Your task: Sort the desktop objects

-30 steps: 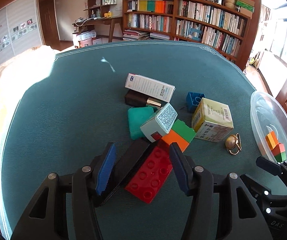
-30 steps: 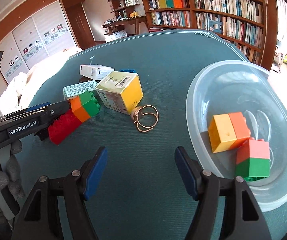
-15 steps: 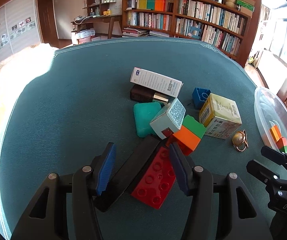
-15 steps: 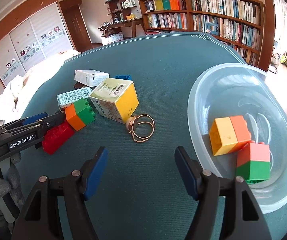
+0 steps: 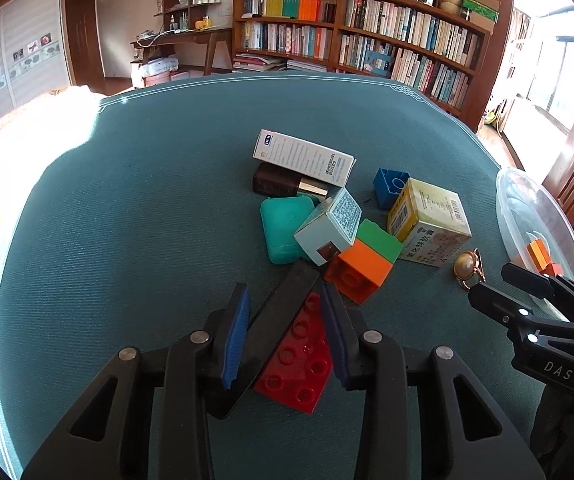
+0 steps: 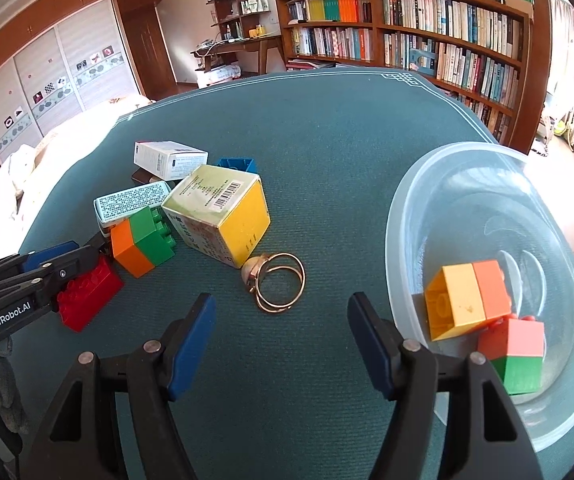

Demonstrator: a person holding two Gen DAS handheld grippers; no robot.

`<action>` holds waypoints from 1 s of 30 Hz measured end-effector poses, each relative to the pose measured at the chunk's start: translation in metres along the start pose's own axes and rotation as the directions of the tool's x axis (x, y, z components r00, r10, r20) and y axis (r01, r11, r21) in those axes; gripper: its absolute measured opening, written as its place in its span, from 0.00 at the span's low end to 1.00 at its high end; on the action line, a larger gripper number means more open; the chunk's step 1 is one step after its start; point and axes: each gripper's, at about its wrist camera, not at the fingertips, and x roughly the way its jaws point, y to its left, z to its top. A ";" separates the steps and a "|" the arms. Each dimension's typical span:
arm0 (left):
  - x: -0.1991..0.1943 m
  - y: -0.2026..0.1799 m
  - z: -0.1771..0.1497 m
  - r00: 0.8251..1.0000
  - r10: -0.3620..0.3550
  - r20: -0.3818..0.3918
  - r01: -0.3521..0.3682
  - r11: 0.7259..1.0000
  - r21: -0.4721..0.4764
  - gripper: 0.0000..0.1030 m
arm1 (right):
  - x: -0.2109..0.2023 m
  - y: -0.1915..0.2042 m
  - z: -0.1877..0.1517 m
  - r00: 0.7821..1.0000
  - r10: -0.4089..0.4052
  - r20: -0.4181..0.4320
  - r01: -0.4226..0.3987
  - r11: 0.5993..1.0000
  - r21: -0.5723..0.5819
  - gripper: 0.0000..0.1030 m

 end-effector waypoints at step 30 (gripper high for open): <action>0.002 0.016 0.003 0.999 -0.036 -0.026 0.034 0.996 -0.079 0.40 | 0.003 0.013 0.000 1.000 0.019 0.006 -0.019 0.999 -0.034 0.70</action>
